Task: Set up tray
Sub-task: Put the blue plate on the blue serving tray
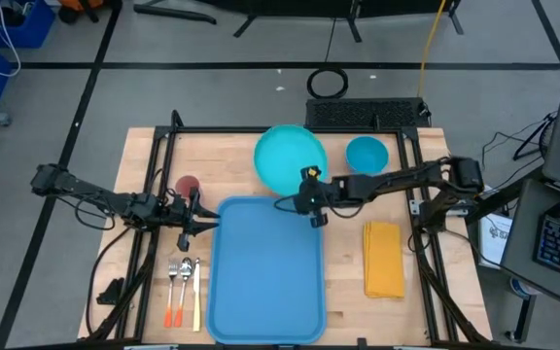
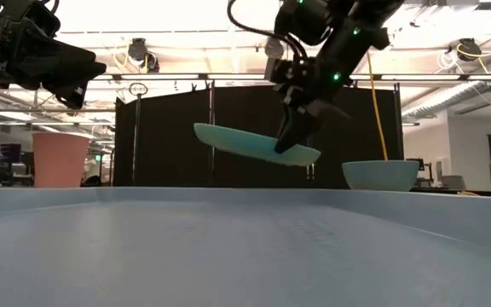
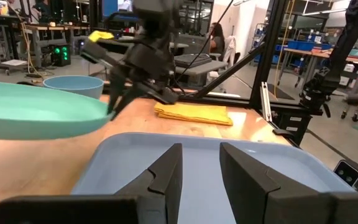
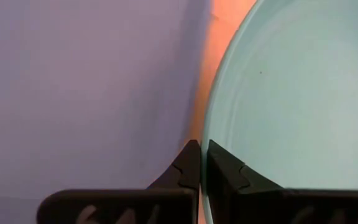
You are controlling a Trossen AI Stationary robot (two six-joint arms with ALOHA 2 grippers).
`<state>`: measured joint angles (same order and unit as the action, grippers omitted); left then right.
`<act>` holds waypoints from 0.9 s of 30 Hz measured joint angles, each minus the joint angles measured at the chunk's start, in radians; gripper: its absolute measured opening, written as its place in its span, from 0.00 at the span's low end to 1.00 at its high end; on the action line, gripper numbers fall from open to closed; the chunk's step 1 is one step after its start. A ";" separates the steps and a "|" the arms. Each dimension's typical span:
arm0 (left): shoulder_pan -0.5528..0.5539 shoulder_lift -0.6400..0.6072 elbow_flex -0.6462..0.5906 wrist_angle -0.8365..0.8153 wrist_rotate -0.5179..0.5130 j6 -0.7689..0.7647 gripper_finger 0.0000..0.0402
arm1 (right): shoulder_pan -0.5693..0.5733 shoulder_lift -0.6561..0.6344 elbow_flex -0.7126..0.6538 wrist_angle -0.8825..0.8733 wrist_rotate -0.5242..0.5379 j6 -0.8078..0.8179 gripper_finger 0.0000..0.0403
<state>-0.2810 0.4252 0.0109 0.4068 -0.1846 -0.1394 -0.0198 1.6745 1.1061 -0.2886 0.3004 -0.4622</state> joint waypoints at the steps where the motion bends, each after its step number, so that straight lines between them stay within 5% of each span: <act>1: 0.000 0.000 0.000 0.000 0.000 -0.001 0.28 | 0.016 0.001 0.000 -0.007 -0.013 0.005 0.00; 15: 0.000 0.000 0.000 0.002 0.000 -0.005 0.28 | 0.213 0.019 0.160 -0.146 -0.145 0.230 0.00; 27: 0.000 0.000 0.000 0.002 0.000 -0.011 0.28 | 0.358 0.239 0.411 -0.335 -0.146 0.252 0.00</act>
<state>-0.2810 0.4252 0.0109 0.4087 -0.1850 -0.1504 0.3384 1.9138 1.5167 -0.6231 0.1543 -0.2101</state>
